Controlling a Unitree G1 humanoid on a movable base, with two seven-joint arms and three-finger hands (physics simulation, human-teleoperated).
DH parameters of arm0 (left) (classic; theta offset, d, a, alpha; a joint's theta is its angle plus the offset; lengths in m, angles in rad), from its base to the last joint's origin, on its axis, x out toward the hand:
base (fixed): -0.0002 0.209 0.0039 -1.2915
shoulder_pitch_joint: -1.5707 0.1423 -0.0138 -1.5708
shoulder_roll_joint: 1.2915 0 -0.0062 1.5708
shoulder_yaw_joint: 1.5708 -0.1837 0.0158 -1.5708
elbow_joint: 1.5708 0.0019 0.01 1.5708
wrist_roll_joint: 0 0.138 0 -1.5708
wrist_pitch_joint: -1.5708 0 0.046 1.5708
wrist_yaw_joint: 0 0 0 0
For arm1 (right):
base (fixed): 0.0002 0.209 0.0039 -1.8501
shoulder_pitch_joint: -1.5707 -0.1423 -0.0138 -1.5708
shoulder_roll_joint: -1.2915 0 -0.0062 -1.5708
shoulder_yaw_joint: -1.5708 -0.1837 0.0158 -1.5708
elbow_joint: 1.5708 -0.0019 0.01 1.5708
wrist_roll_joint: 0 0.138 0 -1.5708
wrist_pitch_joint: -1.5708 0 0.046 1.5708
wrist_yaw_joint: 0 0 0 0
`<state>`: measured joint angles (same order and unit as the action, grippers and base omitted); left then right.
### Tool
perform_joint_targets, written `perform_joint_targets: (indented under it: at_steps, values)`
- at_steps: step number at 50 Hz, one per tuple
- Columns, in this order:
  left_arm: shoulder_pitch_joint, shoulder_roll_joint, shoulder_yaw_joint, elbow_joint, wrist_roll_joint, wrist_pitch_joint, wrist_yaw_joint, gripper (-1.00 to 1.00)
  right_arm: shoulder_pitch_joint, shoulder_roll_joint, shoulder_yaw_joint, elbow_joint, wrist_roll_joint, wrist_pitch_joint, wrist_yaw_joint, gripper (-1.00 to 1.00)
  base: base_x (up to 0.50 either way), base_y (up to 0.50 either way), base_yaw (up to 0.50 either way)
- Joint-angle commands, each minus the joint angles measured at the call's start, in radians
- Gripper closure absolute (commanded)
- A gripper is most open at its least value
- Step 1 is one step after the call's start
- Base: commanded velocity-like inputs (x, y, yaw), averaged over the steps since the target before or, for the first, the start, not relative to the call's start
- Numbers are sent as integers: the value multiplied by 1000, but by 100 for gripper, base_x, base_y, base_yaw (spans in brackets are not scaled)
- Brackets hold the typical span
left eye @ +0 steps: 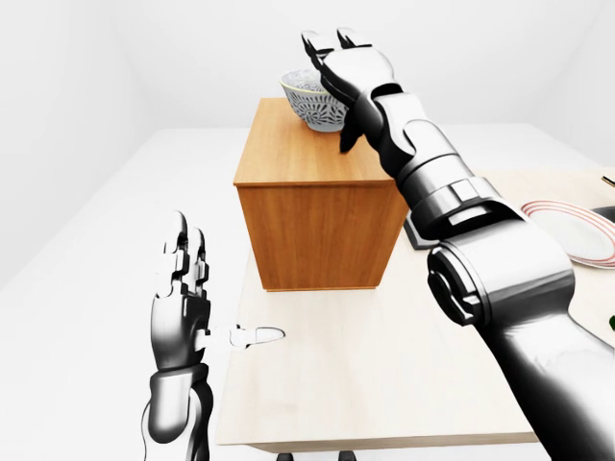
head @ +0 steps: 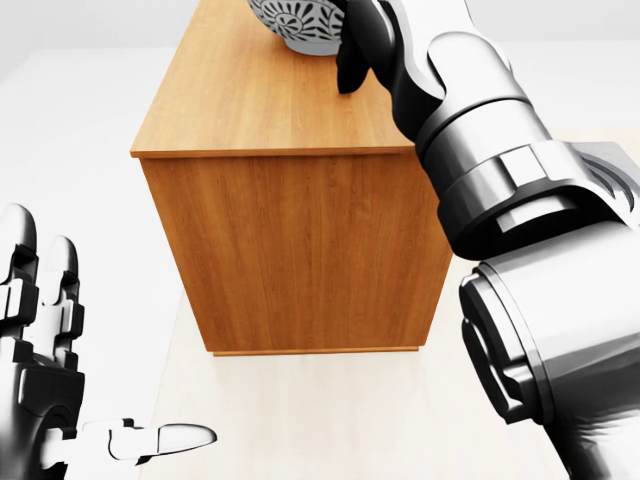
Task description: Put the bowl on the top of the cabinet.
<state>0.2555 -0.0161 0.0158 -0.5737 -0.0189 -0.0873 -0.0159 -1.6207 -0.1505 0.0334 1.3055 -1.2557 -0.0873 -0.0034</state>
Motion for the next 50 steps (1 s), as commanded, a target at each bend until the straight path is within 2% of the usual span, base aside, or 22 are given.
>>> perform_joint_targets:
  at_steps: [1,7,9,12,14,15,17,20,22,23,24,27,29,30,32,34,42,50]
  values:
    - [-2,0,1,-8,0,0,1,-100,13,-13,20,19,-3,0,39,-100,0,0,0]
    - [-6,0,7,-2,-2,0,3,-100,-29,-49,15,23,-9,0,64,-100,0,0,0]
    - [-9,-1,7,6,0,0,3,-100,-82,-104,12,27,-23,0,90,-100,0,0,0]
    - [-9,-2,8,7,1,0,4,-100,-116,-142,6,30,-36,0,106,-100,0,0,0]
    - [-9,-1,8,6,1,0,4,-100,-117,-143,3,30,-39,0,106,-100,0,0,0]
    - [-9,-2,7,13,2,0,3,-100,-162,-192,-3,32,-46,0,127,-100,0,0,0]
    - [-8,-2,6,13,3,0,4,-100,-180,-211,-10,34,-54,0,133,-100,0,0,0]
    - [-10,-2,6,8,3,0,5,-100,-240,-281,-31,37,-59,0,160,-100,0,0,0]
    - [-10,-2,5,9,4,0,6,-100,-250,-295,-32,38,-70,0,162,-100,0,0,0]
    - [-13,-2,5,7,5,0,7,-100,-277,-335,-37,39,-77,0,177,-100,0,0,0]
    - [-13,-2,5,7,5,0,7,-100,-278,-337,-40,39,-81,0,176,-100,0,0,0]
    - [-17,-2,6,22,7,0,8,-100,-319,-399,-48,41,-102,0,194,-100,0,0,0]
    - [-18,-2,6,23,7,0,8,-100,-319,-399,-52,42,-107,0,193,-100,0,0,0]
    - [-20,-2,8,21,8,0,11,-100,-339,-430,-59,42,-110,0,202,-100,0,0,0]
    - [-20,-2,8,20,9,0,11,-100,-339,-430,-63,42,-115,0,201,-100,0,0,0]
    - [-21,-2,6,20,11,0,12,-100,-377,-481,-76,42,-119,0,213,-100,0,0,0]
    - [-22,-3,8,21,13,0,19,-100,-428,-551,-87,42,-157,0,231,-100,0,0,0]
    - [-21,-1,4,26,13,0,18,-100,-474,-623,-130,38,-132,0,245,-100,0,0,0]
